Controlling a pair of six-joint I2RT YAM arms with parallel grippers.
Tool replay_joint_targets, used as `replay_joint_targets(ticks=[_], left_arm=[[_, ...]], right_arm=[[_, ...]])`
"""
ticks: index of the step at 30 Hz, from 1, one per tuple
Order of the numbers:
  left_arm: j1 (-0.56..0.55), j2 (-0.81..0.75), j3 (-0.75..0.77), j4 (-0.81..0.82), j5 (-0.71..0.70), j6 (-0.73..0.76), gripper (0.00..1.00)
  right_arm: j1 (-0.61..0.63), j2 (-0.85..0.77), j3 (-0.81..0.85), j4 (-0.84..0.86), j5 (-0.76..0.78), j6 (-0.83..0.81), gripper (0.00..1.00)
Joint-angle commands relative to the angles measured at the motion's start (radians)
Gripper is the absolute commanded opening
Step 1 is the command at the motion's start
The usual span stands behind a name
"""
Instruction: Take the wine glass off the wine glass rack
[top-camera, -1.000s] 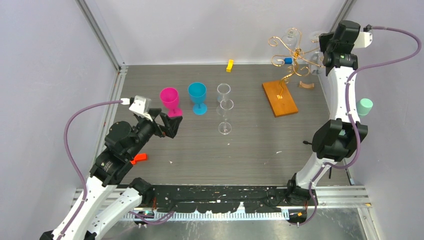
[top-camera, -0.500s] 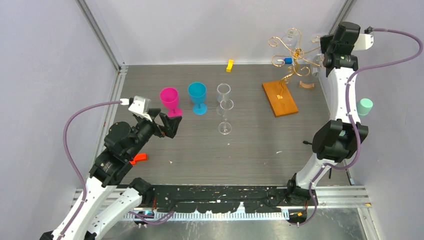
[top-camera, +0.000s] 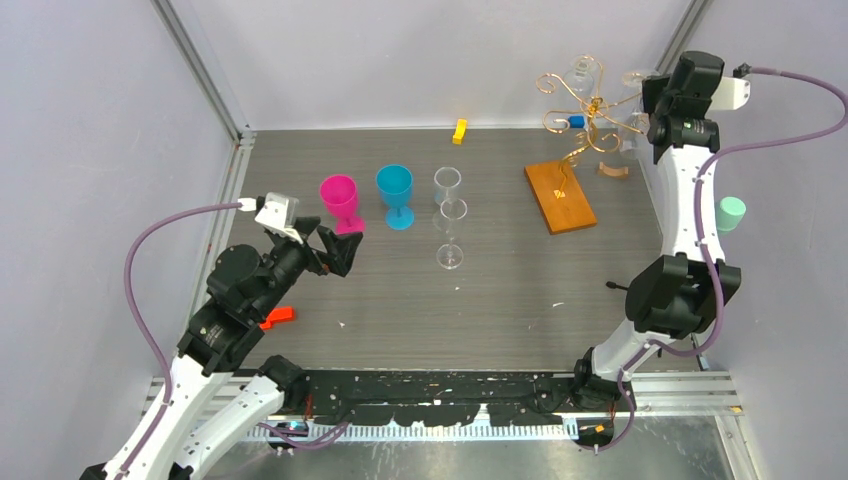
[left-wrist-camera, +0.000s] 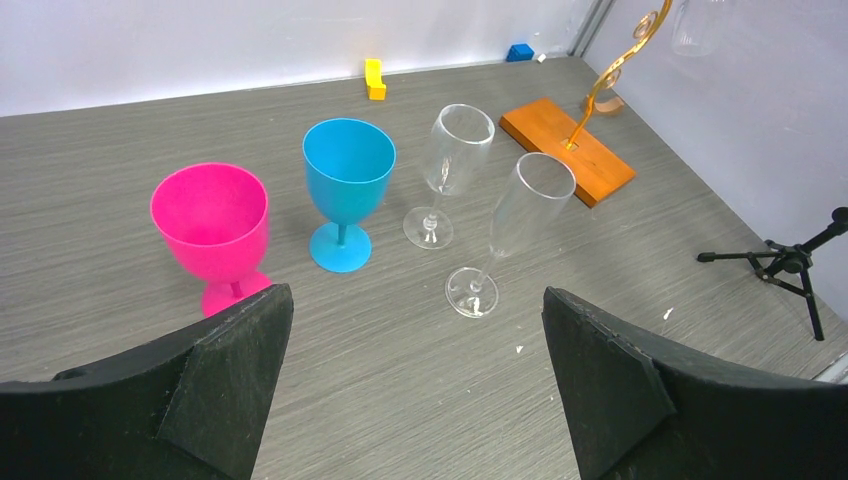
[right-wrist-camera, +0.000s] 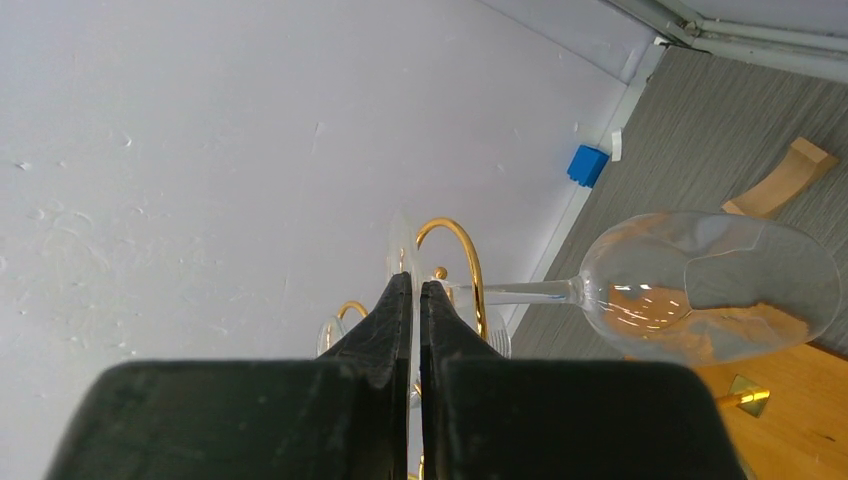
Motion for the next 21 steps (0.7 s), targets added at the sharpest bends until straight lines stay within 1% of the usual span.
replay_joint_targets(ticks=[1, 10, 17, 21], left_arm=[[0.003, -0.004, 0.016, 0.017, -0.006, 0.003, 0.98], [0.003, -0.007, 0.016, 0.017, -0.006, 0.001, 0.98], [0.003, -0.004, 0.019, 0.016, -0.006, 0.001, 0.98], [0.003, -0.002, 0.022, 0.015, -0.008, 0.001, 0.98]], right_arm=[[-0.003, -0.077, -0.022, 0.079, -0.03, 0.064, 0.0], [-0.004, -0.082, -0.055, 0.147, -0.137, 0.108, 0.0], [-0.004, -0.05, -0.064, 0.268, -0.227, 0.147, 0.0], [-0.004, -0.032, -0.056, 0.313, -0.25, 0.16, 0.0]])
